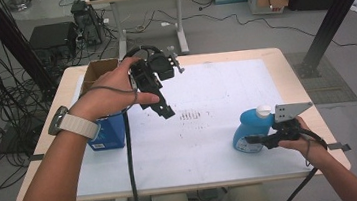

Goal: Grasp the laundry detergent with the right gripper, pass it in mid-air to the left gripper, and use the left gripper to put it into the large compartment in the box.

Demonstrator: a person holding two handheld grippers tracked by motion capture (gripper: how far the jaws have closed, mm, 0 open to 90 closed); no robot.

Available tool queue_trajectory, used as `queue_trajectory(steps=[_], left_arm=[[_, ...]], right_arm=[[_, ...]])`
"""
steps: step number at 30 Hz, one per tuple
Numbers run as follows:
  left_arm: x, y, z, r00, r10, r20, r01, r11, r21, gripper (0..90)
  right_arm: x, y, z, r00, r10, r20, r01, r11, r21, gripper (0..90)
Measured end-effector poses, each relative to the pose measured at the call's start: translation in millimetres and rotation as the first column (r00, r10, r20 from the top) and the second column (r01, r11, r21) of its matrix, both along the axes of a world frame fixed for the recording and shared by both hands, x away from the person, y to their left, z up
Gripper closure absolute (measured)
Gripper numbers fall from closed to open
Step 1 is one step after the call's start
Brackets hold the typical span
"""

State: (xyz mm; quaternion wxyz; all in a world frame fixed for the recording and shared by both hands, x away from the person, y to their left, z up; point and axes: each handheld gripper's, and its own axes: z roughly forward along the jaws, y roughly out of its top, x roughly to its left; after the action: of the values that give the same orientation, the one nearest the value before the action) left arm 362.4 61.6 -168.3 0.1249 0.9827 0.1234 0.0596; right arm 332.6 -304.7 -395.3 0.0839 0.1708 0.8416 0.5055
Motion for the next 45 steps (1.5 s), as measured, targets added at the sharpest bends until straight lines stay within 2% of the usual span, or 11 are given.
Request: queue_trajectory(steps=[1, 7, 15, 45], left_arm=[[0.0, -0.1, 0.3, 1.0, -0.001, 0.001, 0.001, 1.0, 0.0, 10.8], [-0.7, -1.0, -0.1, 1.0, -0.003, 0.002, 0.003, 1.0, -0.003, 10.8], [-1.0, -1.0, -0.6, 1.0, -0.005, 0.001, 0.005, 1.0, -0.004, 10.8], [-1.4, -2.1, -1.9, 1.0, -0.003, 0.001, 0.003, 1.0, -0.007, 10.8]], right_arm=[[0.7, -1.7, -0.3, 0.9997, 0.016, 0.016, -0.016, 0.9998, -0.012, 41.6], [-0.7, 0.1, -0.3, 1.0, -0.006, 0.002, 0.006, 1.0, 0.001, 41.6], [-0.2, -0.3, -1.2, 0.9999, -0.005, -0.009, 0.005, 0.9999, 0.013, 41.5], [0.1, -0.7, -1.8, 1.0, 0.002, -0.004, -0.002, 0.9998, 0.02, 42.8]])
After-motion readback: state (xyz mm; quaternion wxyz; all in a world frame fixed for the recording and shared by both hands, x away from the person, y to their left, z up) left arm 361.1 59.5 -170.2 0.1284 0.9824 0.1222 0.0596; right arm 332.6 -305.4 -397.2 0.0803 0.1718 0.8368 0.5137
